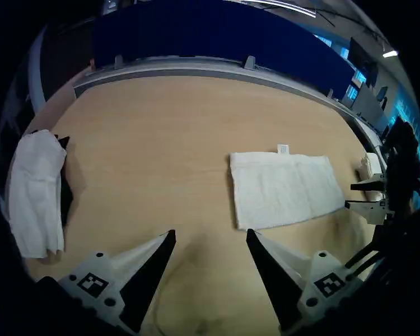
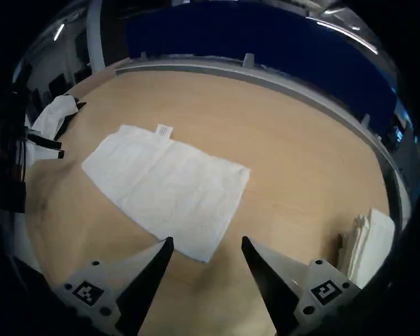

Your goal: Fold towel

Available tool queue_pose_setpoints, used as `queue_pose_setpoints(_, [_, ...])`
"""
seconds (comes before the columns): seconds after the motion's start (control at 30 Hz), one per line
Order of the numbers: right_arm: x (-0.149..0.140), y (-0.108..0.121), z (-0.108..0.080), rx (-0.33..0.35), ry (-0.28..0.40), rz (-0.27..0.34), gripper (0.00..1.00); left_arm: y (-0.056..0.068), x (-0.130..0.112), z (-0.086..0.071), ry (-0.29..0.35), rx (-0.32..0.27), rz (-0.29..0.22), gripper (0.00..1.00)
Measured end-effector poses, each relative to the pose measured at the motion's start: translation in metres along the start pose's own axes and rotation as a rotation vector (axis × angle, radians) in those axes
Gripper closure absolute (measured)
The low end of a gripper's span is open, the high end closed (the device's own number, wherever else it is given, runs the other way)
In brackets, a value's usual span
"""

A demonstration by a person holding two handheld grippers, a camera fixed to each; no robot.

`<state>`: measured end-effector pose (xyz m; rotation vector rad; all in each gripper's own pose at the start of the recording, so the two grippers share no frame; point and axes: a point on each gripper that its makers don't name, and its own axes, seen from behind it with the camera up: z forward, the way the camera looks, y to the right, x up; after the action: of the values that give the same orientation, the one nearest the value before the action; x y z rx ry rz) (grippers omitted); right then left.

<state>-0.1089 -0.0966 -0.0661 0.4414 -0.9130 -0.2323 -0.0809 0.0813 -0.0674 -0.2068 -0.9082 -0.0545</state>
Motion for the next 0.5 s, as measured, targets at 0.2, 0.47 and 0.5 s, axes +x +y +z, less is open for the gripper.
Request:
queue_pose_setpoints(0.2, [-0.011,-0.006,0.003,0.039,-0.035,-0.057,0.14,-0.006,-0.009,-0.011,0.004,0.016,-0.017,0.06])
queue_pose_setpoints(0.47, [-0.021,-0.009,0.004,0.064,-0.070,-0.097,0.29,-0.016,-0.020,-0.023,0.007,0.035,-0.050,0.07])
queue_pose_setpoints(0.5, [-0.022,-0.009,0.004,0.065,-0.072,-0.099,0.31,-0.017,-0.021,-0.024,0.007,0.036,-0.054,0.07])
